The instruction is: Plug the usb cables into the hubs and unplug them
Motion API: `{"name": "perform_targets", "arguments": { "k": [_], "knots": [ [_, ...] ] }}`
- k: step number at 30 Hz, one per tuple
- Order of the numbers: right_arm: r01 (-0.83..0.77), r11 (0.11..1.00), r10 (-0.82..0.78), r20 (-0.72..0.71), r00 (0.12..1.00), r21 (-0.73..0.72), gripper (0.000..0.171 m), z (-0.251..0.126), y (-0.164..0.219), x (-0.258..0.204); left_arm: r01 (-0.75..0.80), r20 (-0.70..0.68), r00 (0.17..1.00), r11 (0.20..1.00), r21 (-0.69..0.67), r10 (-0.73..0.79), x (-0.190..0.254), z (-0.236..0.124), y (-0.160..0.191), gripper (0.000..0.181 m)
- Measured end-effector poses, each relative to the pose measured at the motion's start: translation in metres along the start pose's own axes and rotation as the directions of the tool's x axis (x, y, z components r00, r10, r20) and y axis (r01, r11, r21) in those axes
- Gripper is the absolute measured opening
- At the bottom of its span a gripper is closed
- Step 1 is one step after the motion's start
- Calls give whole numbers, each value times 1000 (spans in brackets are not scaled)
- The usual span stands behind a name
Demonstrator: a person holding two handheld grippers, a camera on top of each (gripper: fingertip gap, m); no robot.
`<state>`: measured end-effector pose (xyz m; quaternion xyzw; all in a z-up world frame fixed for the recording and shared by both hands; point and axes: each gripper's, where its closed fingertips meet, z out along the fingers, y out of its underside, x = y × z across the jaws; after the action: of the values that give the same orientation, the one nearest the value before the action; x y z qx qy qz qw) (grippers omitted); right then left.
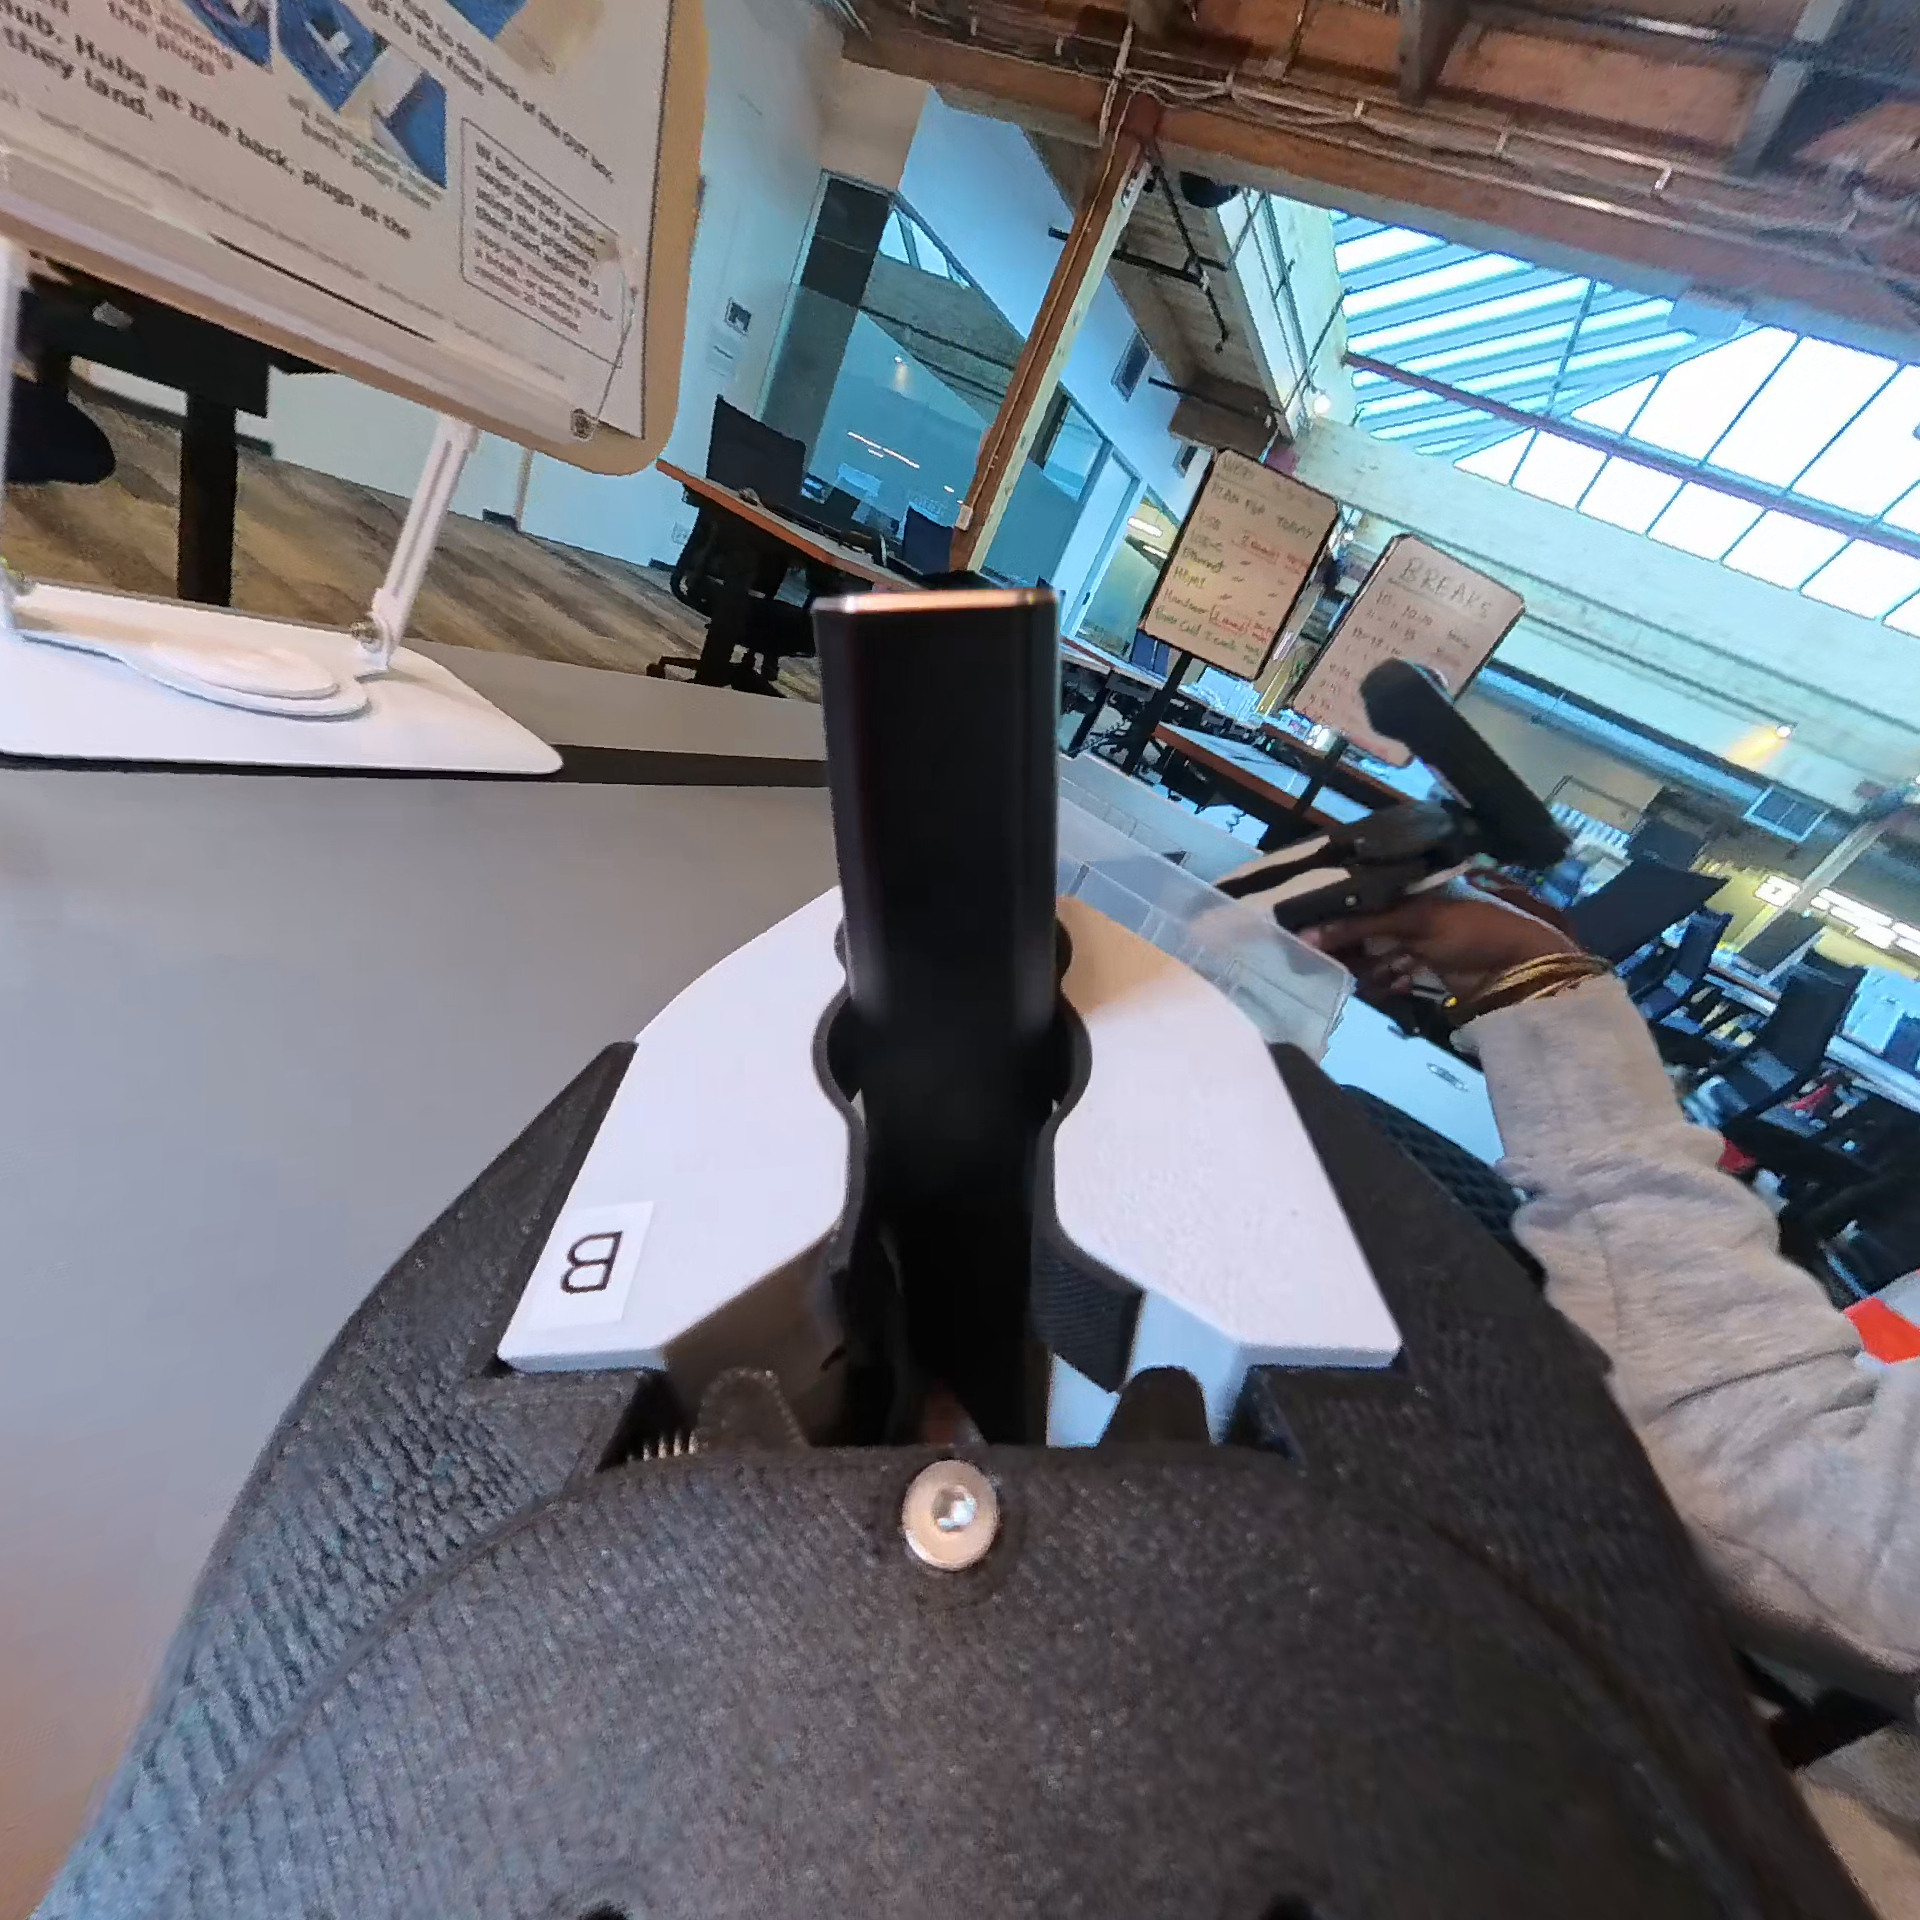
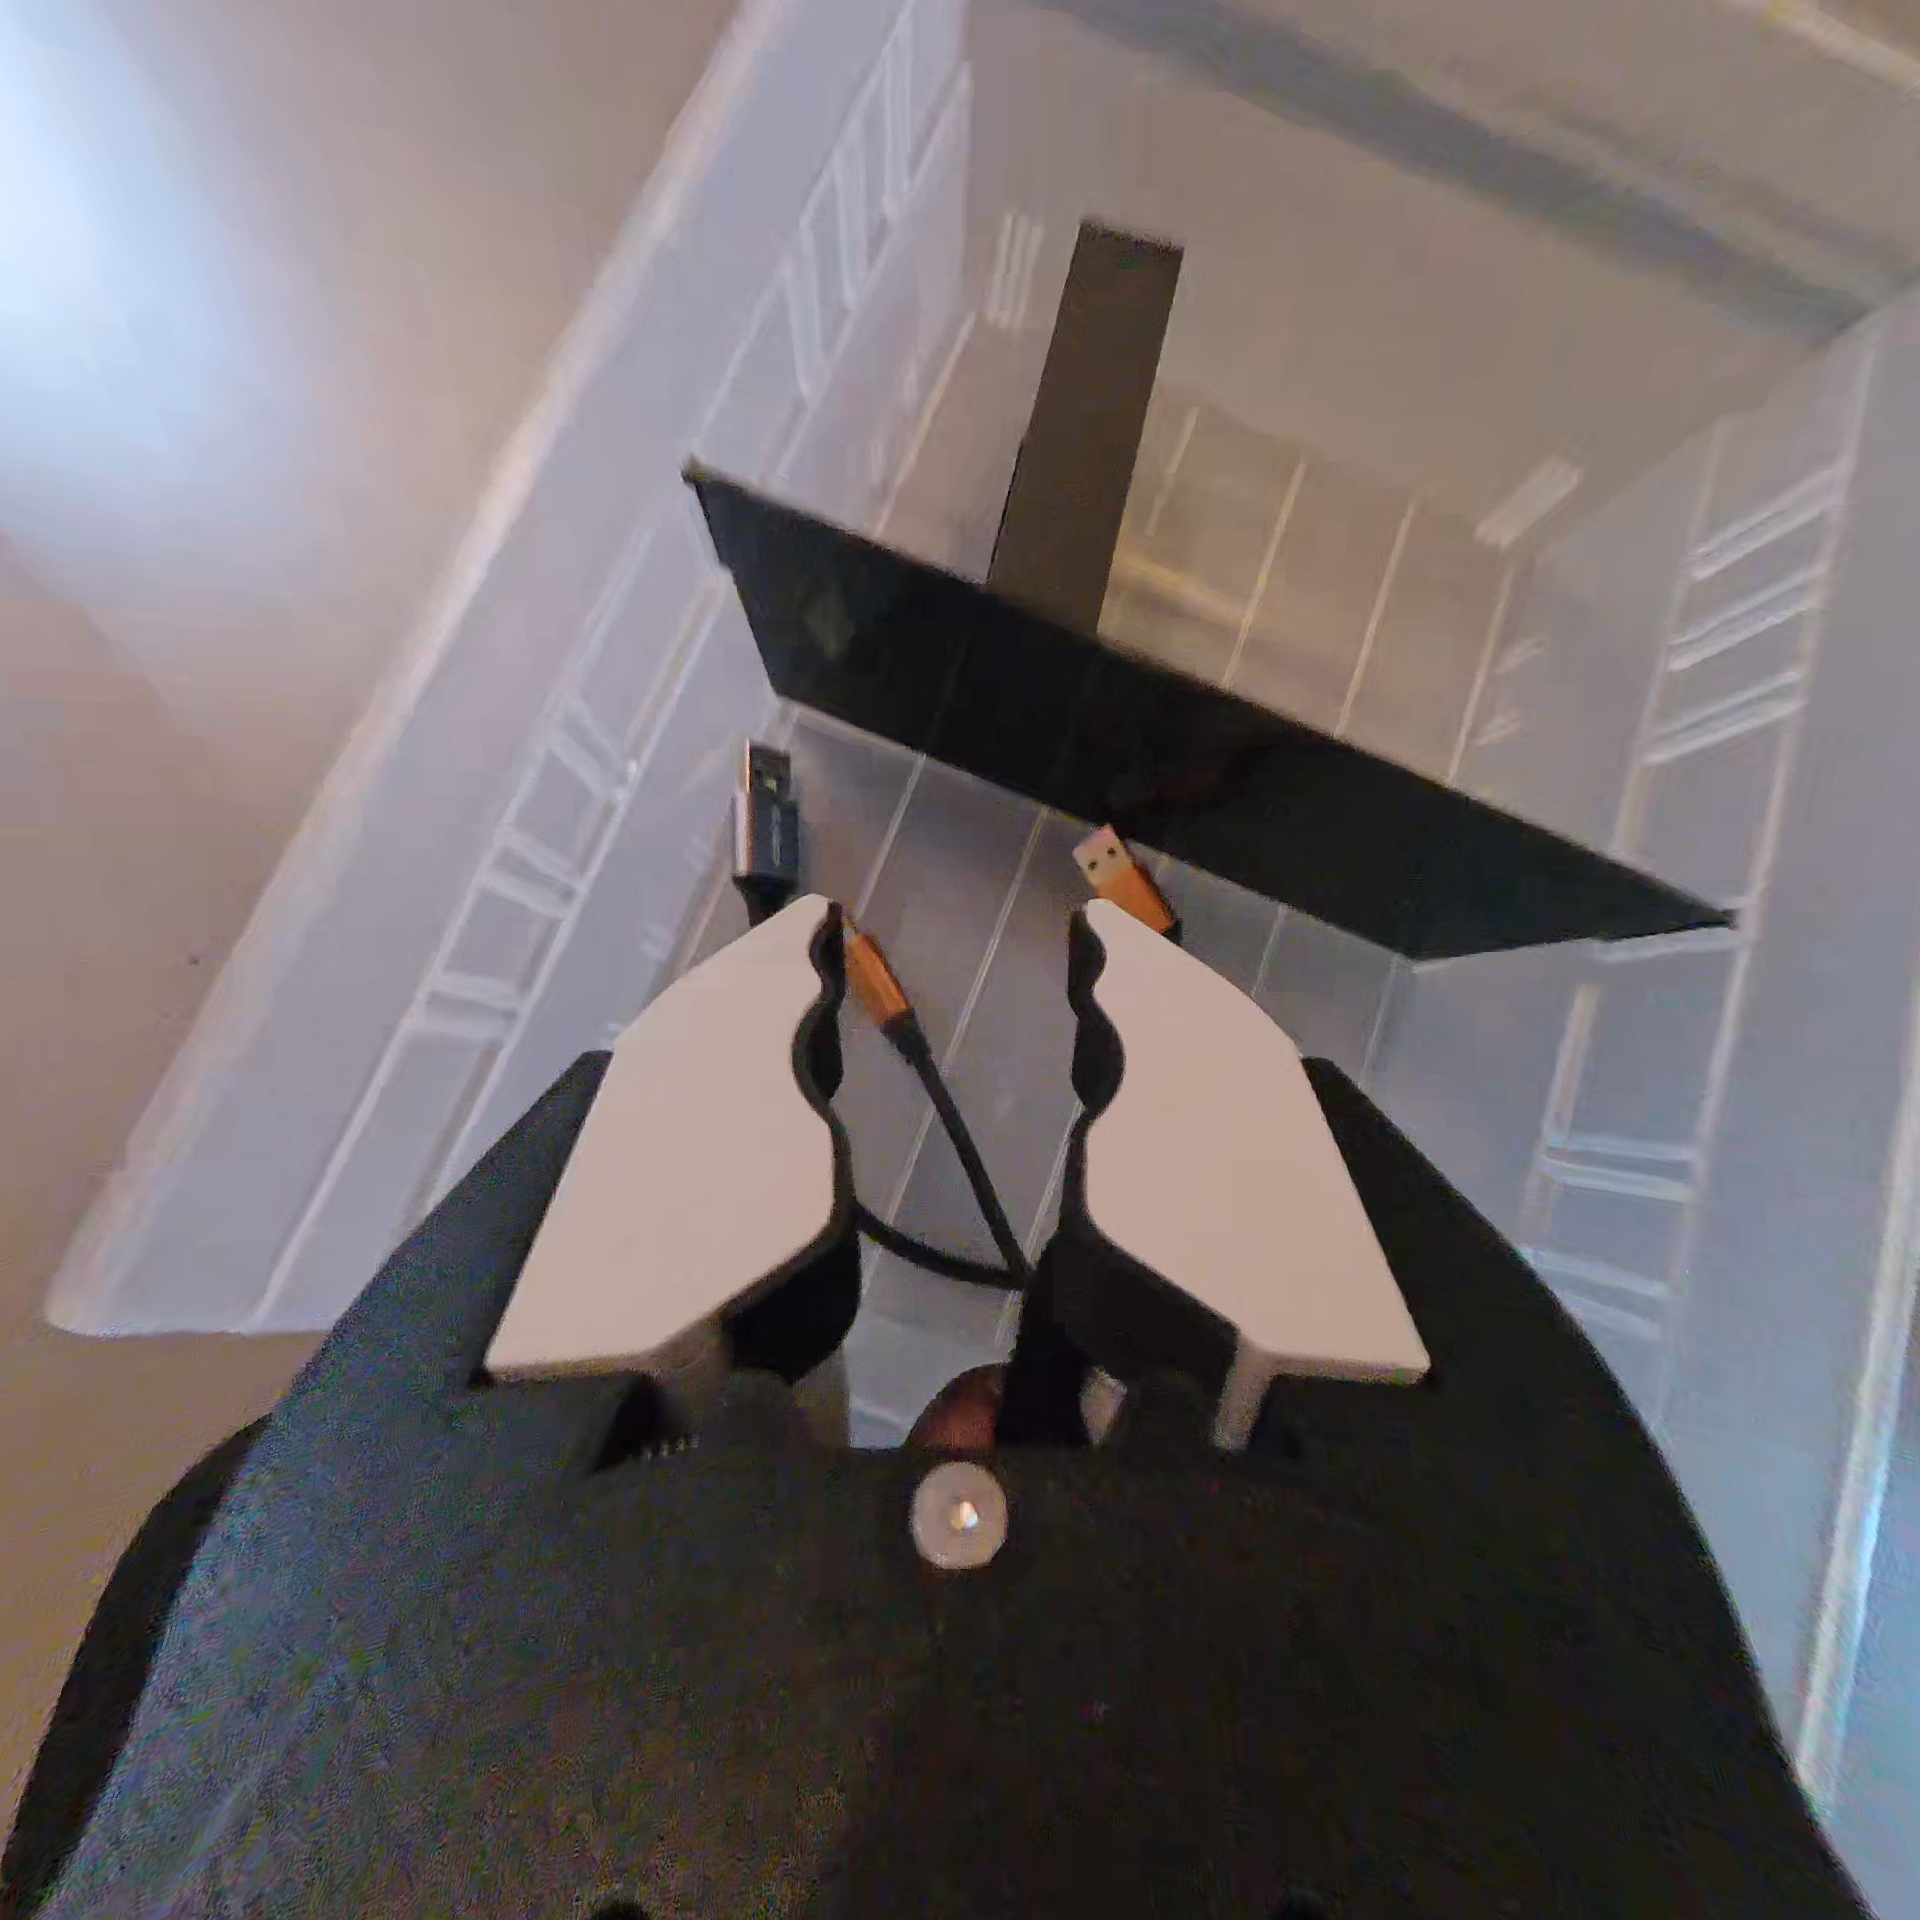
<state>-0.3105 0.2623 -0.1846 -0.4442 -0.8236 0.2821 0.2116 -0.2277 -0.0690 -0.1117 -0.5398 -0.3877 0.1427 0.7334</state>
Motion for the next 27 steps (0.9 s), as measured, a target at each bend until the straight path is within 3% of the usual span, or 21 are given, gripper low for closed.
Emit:
{"name": "perform_targets", "arguments": {
  "k": [1,4,7,9,11,13,16,18,22,27],
  "knots": [
    [-11,997,11,-9,1000,78,47,-6,-13,1,21,-1,1000,1000,5,-21,-1,0,-1,30],
    [-5,916,34,-65,997,402,50,-40,-63,6,90,-6,996,996,27,-90,-6,-1,-3,30],
    [-29,683,38,4,999,730,49,-93,-115,-18,164,-23,986,985,55,-163,-9,-3,-7,30],
    [-68,540,-95,141,985,839,47,-120,-137,-63,202,-41,979,977,65,-199,-10,-3,-8,30],
    [-126,481,-323,309,894,867,43,-134,-145,-127,227,-84,972,971,69,-221,-6,-4,-10,30],
    [-92,476,-549,378,746,875,42,-136,-138,-194,245,-103,965,968,46,-240,-3,-3,-9,30],
    [175,443,-740,249,624,879,40,-103,-121,-272,235,-77,969,972,23,-233,-5,-2,-5,30],
    [355,416,-761,107,639,837,38,-69,-119,-298,237,-98,967,971,6,-236,-1,-1,-3,30],
    [432,323,-775,-27,632,842,29,-50,-118,-330,167,-102,980,985,-51,-172,7,2,5,30],
    [623,140,-832,-249,495,770,21,-40,-104,-345,82,-63,994,990,-112,-89,8,5,16,30]
  ]
}}
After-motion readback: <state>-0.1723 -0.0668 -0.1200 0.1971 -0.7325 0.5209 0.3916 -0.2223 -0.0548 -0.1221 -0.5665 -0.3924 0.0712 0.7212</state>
